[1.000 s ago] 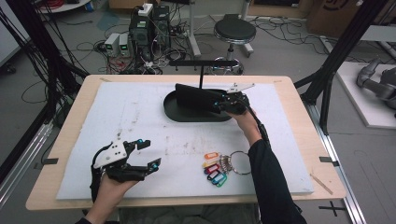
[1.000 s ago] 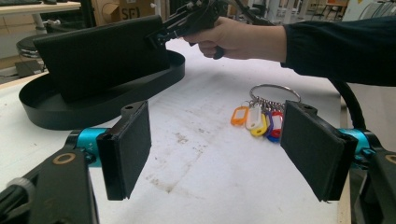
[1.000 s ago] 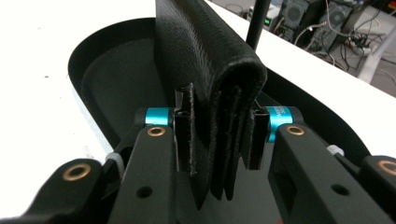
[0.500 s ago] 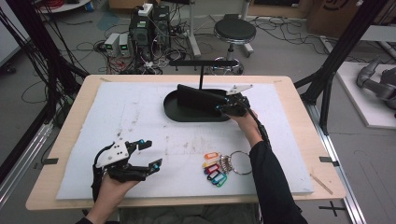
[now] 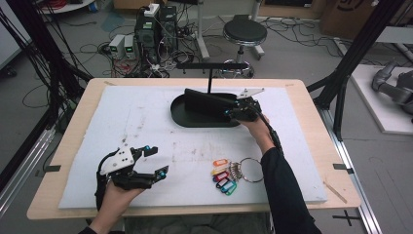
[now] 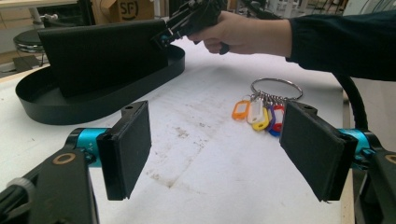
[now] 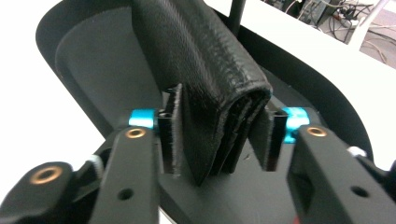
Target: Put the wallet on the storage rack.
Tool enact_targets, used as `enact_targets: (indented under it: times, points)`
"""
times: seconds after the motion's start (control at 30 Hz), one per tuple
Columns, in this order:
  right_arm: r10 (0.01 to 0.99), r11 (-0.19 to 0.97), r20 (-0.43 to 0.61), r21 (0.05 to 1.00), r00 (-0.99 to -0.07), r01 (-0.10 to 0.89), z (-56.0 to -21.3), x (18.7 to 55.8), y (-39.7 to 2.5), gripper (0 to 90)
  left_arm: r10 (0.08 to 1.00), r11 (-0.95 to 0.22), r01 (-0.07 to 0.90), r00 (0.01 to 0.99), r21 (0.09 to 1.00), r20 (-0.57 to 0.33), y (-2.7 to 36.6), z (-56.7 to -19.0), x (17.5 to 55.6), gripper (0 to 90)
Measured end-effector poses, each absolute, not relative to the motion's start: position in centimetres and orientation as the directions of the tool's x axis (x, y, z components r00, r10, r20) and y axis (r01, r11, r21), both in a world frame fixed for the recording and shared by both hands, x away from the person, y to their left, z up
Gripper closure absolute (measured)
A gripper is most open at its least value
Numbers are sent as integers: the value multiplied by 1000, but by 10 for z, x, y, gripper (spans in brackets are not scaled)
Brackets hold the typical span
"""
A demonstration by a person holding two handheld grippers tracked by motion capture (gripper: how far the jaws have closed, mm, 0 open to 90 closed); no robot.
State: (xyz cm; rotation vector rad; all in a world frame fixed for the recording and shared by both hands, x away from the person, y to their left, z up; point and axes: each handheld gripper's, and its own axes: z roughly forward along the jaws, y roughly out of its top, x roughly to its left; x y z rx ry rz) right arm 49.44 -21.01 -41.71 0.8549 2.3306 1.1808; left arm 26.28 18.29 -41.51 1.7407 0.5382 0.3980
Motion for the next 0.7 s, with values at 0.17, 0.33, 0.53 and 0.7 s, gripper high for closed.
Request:
enact_targets:
  times: [0.17, 0.33, 0.53, 0.7]
  points:
    - [697, 415, -44, 839, -716, 353, -408, 488, -218, 412, 552, -182, 146, 834, 972, -22, 182, -416, 265, 250]
    - [694, 396, -36, 853, -719, 339, -400, 477, -228, 379, 554, -192, 147, 832, 970, -16, 182, -417, 269, 250]
    - [675, 365, -15, 875, -738, 317, -390, 451, -250, 354, 556, -204, 148, 831, 968, -10, 178, -421, 277, 250]
    - [665, 328, 6, 896, -746, 299, -385, 427, -266, 321, 553, -225, 148, 833, 963, 1, 174, -424, 283, 250]
